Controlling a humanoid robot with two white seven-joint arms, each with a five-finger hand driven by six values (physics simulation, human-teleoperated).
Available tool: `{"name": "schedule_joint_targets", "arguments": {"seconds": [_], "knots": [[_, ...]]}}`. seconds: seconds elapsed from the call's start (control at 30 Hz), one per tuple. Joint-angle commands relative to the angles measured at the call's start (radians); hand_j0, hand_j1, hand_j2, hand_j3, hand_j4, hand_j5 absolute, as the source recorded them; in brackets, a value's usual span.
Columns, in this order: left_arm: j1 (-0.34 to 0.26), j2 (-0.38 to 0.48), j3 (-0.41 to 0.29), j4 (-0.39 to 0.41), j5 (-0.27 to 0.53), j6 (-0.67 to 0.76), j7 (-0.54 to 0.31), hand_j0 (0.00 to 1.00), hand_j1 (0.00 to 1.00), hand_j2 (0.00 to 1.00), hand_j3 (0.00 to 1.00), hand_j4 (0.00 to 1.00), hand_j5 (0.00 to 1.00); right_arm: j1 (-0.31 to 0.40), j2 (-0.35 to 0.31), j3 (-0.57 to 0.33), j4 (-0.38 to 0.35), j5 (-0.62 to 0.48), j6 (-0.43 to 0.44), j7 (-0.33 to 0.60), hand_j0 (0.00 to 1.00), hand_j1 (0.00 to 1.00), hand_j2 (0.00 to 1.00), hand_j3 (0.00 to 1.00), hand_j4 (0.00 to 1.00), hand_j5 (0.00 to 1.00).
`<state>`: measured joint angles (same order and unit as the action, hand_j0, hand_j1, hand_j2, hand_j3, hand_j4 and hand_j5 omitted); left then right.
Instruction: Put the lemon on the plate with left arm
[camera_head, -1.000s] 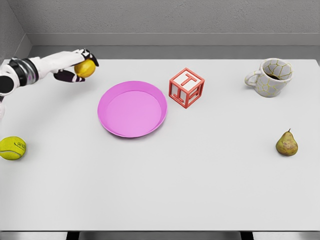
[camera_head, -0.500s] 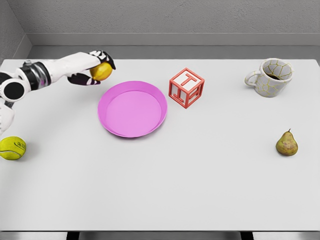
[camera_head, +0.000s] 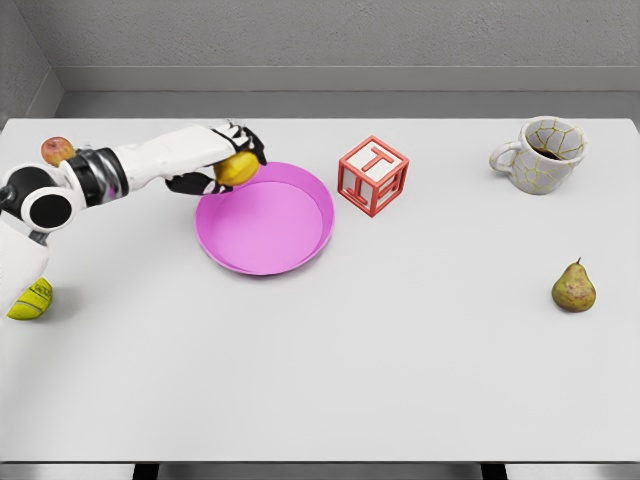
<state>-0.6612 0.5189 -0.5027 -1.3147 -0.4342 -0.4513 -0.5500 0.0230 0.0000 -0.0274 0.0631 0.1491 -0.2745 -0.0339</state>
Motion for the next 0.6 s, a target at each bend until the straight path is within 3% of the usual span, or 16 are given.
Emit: {"name": "schedule_joint_targets", "arguments": {"seconds": [0.0, 0.17, 0.2, 0.27, 0.3, 0.33, 0.57], "knots": [[0.0, 0.0, 0.001, -0.026, 0.006, 0.002, 0.001, 0.41, 0.41, 0.41, 0.41, 0.41, 0.41, 0.0, 0.0, 0.0, 0.0, 0.0, 0.0, 0.0, 1.0, 1.0, 1.0, 1.0, 1.0, 1.0], [0.031, 0.0, 0.0, -0.066, 0.005, 0.003, 0.001, 0.42, 0.42, 0.42, 0.42, 0.42, 0.42, 0.0, 0.0, 0.0, 0.0, 0.0, 0.0, 0.0, 1.0, 1.0, 1.0, 1.0, 1.0, 1.0], [0.031, 0.0, -0.002, -0.066, 0.005, 0.003, 0.001, 0.47, 0.47, 0.47, 0.47, 0.47, 0.47, 0.0, 0.0, 0.0, 0.0, 0.0, 0.0, 0.0, 1.0, 1.0, 1.0, 1.0, 1.0, 1.0], [0.029, 0.0, 0.0, -0.066, 0.005, 0.003, 0.001, 0.63, 0.63, 0.63, 0.63, 0.63, 0.63, 0.0, 0.0, 0.0, 0.0, 0.0, 0.0, 0.0, 1.0, 1.0, 1.0, 1.0, 1.0, 1.0], [0.029, 0.0, 0.001, -0.064, 0.005, 0.003, 0.001, 0.91, 0.91, 0.91, 0.91, 0.91, 0.91, 0.0, 0.0, 0.0, 0.0, 0.0, 0.0, 0.0, 1.0, 1.0, 1.0, 1.0, 1.0, 1.0], [0.028, 0.001, 0.001, -0.064, 0.003, 0.005, 0.001, 1.0, 1.0, 1.0, 1.0, 1.0, 1.0, 0.0, 0.0, 0.0, 0.0, 0.0, 0.0, 0.0, 1.0, 1.0, 1.0, 1.0, 1.0, 1.0], [0.026, 0.004, 0.003, -0.066, 0.005, 0.003, 0.001, 1.0, 1.0, 1.0, 1.0, 1.0, 1.0, 0.0, 0.0, 0.0, 0.0, 0.0, 0.0, 0.0, 1.0, 1.0, 1.0, 1.0, 1.0, 1.0]]}}
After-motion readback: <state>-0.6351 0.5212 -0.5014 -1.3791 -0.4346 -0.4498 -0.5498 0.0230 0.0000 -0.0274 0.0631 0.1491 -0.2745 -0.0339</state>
